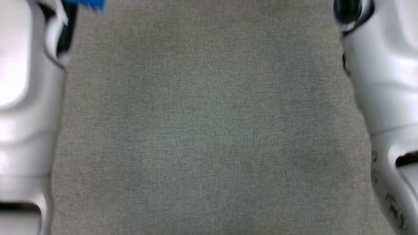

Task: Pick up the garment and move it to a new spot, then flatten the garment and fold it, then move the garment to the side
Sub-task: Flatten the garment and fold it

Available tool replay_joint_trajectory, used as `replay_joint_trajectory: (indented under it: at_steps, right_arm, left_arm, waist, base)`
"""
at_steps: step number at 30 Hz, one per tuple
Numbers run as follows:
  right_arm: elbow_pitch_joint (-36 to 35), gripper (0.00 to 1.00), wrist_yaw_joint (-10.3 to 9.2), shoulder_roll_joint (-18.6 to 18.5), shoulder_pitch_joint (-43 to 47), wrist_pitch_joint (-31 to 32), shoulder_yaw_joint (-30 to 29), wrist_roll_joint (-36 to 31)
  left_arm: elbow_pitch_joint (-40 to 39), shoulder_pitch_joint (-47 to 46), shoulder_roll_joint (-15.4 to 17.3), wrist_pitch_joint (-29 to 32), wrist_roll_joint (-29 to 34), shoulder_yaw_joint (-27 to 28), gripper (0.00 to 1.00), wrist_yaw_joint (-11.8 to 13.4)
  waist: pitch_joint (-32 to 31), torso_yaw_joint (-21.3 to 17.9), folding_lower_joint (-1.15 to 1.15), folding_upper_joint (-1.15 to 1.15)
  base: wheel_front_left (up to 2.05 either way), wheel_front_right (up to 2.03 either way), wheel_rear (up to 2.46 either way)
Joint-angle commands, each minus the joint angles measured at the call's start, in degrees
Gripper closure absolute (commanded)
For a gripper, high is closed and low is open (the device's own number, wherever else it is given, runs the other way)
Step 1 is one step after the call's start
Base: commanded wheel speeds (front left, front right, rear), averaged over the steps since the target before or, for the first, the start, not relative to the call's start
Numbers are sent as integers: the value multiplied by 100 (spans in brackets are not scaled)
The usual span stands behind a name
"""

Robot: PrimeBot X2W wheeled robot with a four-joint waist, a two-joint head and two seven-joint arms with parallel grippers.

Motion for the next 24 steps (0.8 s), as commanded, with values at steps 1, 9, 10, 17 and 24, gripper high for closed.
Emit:
replay_joint_trajectory:
  at_steps: [1,9,10,17,24]
  right_arm:
    - [-74,100,-3,-34,201,-26,53,46]
    - [-1372,100,-3,-196,2682,-38,63,197]
    - [-1557,100,-3,-186,3007,-39,79,219]
    - [-2534,100,-3,-177,4986,-40,63,392]
    - [-3230,100,-7,-110,6607,175,-157,701]
  left_arm:
    - [-68,228,12,-14,4,39,100,1]
    - [-1117,2679,-94,-16,10,371,100,147]
    - [-1267,2975,-108,-16,-6,435,100,189]
    - [-1830,4794,-261,-16,-36,552,100,258]
    - [-2012,6134,-403,-16,-55,544,100,297]
  waist:
    - [-30,-19,-1,0]
    - [-518,-103,-1,0]
    - [-577,-132,-1,0]
    - [-1057,-259,-1,0]
    - [-1552,-301,-1,0]
  base:
    - [0,0,0]
    - [0,0,0]
    - [0,0,0]
    - [0,0,0]
    - [0,0,0]
